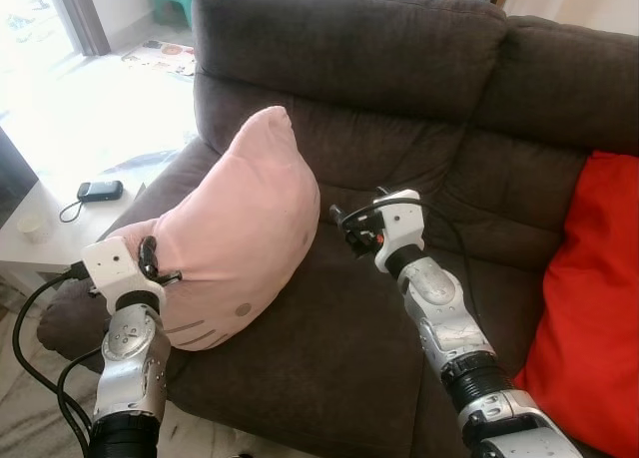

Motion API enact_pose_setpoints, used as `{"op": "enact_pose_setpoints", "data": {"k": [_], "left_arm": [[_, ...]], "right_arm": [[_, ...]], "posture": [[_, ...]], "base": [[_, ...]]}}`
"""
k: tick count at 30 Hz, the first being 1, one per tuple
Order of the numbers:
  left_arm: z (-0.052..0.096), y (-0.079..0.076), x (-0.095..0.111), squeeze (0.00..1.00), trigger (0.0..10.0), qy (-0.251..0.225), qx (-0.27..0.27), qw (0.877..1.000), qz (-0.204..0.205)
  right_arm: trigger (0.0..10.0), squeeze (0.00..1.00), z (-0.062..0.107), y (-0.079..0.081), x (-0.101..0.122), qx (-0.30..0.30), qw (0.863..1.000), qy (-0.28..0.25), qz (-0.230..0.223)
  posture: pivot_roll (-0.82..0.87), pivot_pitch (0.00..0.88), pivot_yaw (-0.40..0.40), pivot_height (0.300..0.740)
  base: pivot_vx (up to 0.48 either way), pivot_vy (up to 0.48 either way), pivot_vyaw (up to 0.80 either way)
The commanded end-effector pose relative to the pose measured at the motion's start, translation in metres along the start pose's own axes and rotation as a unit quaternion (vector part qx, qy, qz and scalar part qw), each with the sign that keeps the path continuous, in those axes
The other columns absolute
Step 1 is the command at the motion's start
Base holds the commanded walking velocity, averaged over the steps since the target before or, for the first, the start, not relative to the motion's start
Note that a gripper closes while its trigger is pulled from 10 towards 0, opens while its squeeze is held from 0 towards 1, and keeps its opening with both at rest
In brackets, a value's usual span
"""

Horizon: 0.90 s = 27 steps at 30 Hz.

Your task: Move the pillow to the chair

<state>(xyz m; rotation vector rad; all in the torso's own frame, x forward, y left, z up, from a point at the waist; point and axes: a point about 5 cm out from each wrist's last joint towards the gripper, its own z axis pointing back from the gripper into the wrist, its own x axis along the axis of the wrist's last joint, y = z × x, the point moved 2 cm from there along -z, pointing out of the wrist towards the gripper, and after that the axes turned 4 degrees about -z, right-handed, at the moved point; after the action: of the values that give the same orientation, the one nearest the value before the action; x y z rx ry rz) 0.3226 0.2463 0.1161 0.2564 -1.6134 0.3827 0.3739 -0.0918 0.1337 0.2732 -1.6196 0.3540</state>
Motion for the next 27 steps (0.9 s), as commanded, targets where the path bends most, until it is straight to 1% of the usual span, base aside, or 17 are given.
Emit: {"op": "enact_pose_setpoints", "data": {"k": [1,9,15,16,17,18,19,20,21,22,24,25,26,27], "left_arm": [[-0.003,0.012,0.024,1.00,10.0,-0.053,0.029,0.998,-0.002],[-0.003,0.013,0.038,1.00,10.0,-0.075,0.034,0.997,0.001],[0.000,0.006,0.044,1.00,10.0,-0.085,0.017,0.996,0.004],[0.004,0.000,0.044,1.00,10.0,-0.086,0.001,0.996,-0.003],[0.005,-0.002,0.043,1.00,10.0,-0.086,-0.006,0.996,-0.005],[0.011,-0.009,0.041,1.00,10.0,-0.085,-0.024,0.996,-0.021],[0.011,-0.009,0.041,1.00,10.0,-0.085,-0.024,0.996,-0.021],[0.017,-0.014,0.039,1.00,10.0,-0.084,-0.036,0.996,-0.026],[0.017,-0.014,0.039,1.00,10.0,-0.084,-0.036,0.996,-0.026],[0.024,-0.019,0.037,1.00,10.0,-0.083,-0.048,0.995,-0.028],[0.030,-0.025,0.035,1.00,10.0,-0.083,-0.066,0.994,-0.028],[0.034,-0.032,0.034,1.00,10.0,-0.085,-0.089,0.992,-0.031],[0.038,-0.038,0.033,0.00,10.0,-0.087,-0.110,0.989,-0.041],[0.042,-0.043,0.032,0.00,10.0,-0.091,-0.128,0.986,-0.052]], "right_arm": [[10.0,0.00,0.000,-0.001,0.004,-0.003,1.000,-0.007,-0.005],[10.0,0.00,-0.001,0.001,0.005,0.000,1.000,-0.008,-0.006],[10.0,0.00,-0.001,0.002,0.005,0.000,1.000,-0.010,-0.008],[10.0,0.00,-0.001,0.001,0.006,-0.003,1.000,-0.014,-0.010],[10.0,0.00,-0.001,0.000,0.006,-0.004,1.000,-0.016,-0.011],[10.0,0.00,0.001,-0.002,0.006,-0.008,1.000,-0.020,-0.012],[10.0,0.00,0.001,-0.002,0.006,-0.008,1.000,-0.020,-0.012],[10.0,0.00,0.004,-0.005,0.004,-0.011,1.000,-0.021,-0.014],[10.0,0.00,0.004,-0.005,0.004,-0.011,1.000,-0.021,-0.014],[10.0,0.00,0.007,-0.009,0.002,-0.022,0.999,-0.021,-0.015],[10.0,0.00,0.010,-0.014,-0.001,-0.032,0.999,-0.017,-0.017],[10.0,0.00,0.012,-0.016,-0.003,-0.037,0.999,-0.016,-0.016],[10.0,0.00,0.014,-0.018,-0.004,-0.041,0.999,-0.016,-0.016],[10.0,0.00,0.016,-0.020,-0.005,-0.046,0.999,-0.017,-0.016]], "posture": [[0.11,0.107,-0.038,0.740],[0.11,0.107,-0.038,0.740],[0.11,0.109,-0.037,0.740],[0.11,0.109,-0.037,0.740],[0.11,0.109,-0.037,0.740],[0.11,0.109,-0.037,0.740],[0.11,0.109,-0.037,0.740],[0.11,0.107,-0.033,0.740],[0.11,0.107,-0.033,0.740],[0.11,0.107,-0.033,0.740],[0.11,0.105,-0.031,0.740],[0.11,0.105,-0.031,0.740],[0.11,0.101,-0.031,0.740],[0.11,0.101,-0.031,0.740]], "base": [[0.000,0.000,0.00],[0.000,0.000,0.00],[0.000,0.000,0.00],[0.000,0.000,0.00],[0.000,0.000,0.00],[0.000,0.000,0.00],[0.000,0.000,0.00],[0.000,0.000,0.00],[0.000,0.000,0.00],[0.000,0.000,0.00],[0.000,0.000,0.00],[0.000,0.000,0.00],[0.000,0.000,0.00],[0.000,0.000,0.00]]}}
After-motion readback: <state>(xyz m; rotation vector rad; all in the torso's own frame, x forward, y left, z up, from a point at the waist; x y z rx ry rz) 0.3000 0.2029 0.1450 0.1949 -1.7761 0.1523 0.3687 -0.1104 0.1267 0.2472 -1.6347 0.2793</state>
